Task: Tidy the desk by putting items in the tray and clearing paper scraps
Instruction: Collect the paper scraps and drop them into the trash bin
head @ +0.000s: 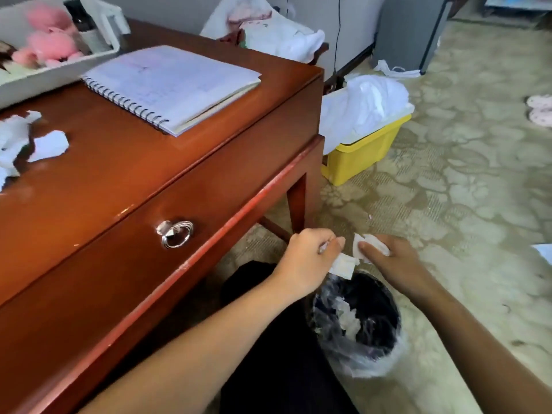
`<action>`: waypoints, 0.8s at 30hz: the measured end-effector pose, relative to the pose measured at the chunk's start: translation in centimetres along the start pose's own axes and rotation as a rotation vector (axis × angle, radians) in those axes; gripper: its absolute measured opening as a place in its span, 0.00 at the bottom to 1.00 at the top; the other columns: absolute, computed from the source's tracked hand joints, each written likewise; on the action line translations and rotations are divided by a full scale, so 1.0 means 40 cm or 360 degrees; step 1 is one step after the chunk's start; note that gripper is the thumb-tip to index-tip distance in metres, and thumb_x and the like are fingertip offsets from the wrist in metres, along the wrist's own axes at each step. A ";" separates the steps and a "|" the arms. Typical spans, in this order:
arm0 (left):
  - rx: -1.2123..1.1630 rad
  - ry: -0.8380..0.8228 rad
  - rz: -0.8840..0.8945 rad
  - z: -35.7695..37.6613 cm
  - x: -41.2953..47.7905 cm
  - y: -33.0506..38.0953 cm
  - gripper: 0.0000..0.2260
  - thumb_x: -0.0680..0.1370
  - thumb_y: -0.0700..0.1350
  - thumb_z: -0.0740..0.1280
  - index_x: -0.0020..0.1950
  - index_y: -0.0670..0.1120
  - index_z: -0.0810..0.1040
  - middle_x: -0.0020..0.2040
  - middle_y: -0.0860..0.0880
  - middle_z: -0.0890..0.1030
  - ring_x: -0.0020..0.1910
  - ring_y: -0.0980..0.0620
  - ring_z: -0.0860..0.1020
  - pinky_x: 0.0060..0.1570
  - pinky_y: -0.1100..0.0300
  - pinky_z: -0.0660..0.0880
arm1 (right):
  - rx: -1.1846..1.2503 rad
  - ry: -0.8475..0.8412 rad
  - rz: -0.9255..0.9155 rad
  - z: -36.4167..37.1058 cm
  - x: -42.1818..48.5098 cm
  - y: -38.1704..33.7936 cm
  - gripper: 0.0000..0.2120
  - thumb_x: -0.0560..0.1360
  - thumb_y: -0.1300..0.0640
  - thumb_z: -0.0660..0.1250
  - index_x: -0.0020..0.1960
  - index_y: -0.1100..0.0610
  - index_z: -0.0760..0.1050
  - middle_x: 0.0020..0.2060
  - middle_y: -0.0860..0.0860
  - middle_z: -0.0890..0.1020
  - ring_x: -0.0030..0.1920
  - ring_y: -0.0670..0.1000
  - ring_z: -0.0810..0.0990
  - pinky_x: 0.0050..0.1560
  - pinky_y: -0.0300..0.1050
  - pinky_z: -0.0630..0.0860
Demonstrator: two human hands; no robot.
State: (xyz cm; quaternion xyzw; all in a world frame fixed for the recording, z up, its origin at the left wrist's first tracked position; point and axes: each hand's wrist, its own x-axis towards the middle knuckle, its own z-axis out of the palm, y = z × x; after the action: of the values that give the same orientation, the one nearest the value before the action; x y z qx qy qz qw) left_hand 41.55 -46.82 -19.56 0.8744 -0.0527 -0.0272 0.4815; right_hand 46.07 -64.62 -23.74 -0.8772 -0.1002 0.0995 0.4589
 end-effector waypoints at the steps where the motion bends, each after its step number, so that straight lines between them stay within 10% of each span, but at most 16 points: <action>1: -0.0041 -0.0018 -0.0062 0.032 0.013 -0.018 0.20 0.81 0.47 0.59 0.31 0.44 0.60 0.29 0.49 0.59 0.30 0.52 0.59 0.33 0.56 0.55 | 0.0002 0.0008 0.0076 0.010 0.005 0.039 0.18 0.78 0.54 0.64 0.31 0.58 0.69 0.26 0.49 0.70 0.29 0.49 0.68 0.34 0.46 0.62; 13: -0.0572 0.0115 -0.1363 0.356 0.150 -0.249 0.13 0.79 0.44 0.59 0.35 0.44 0.66 0.30 0.45 0.59 0.26 0.50 0.56 0.31 0.57 0.54 | 0.0168 0.0126 0.0912 0.135 0.007 0.402 0.18 0.76 0.56 0.64 0.41 0.73 0.74 0.37 0.71 0.78 0.35 0.65 0.78 0.37 0.45 0.65; 24: -0.0311 -0.0187 -0.1600 0.499 0.178 -0.370 0.19 0.81 0.44 0.57 0.30 0.42 0.63 0.28 0.46 0.64 0.27 0.50 0.61 0.30 0.58 0.60 | 0.0153 -0.0137 0.1313 0.211 0.020 0.511 0.18 0.77 0.56 0.61 0.32 0.58 0.59 0.28 0.52 0.62 0.31 0.52 0.63 0.35 0.45 0.56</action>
State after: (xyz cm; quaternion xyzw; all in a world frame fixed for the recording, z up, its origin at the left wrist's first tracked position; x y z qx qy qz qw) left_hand 47.65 -56.57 -42.73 0.7396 0.3499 -0.3093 0.4848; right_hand 46.32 -69.18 -45.40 -0.8164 0.2453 0.3162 0.4164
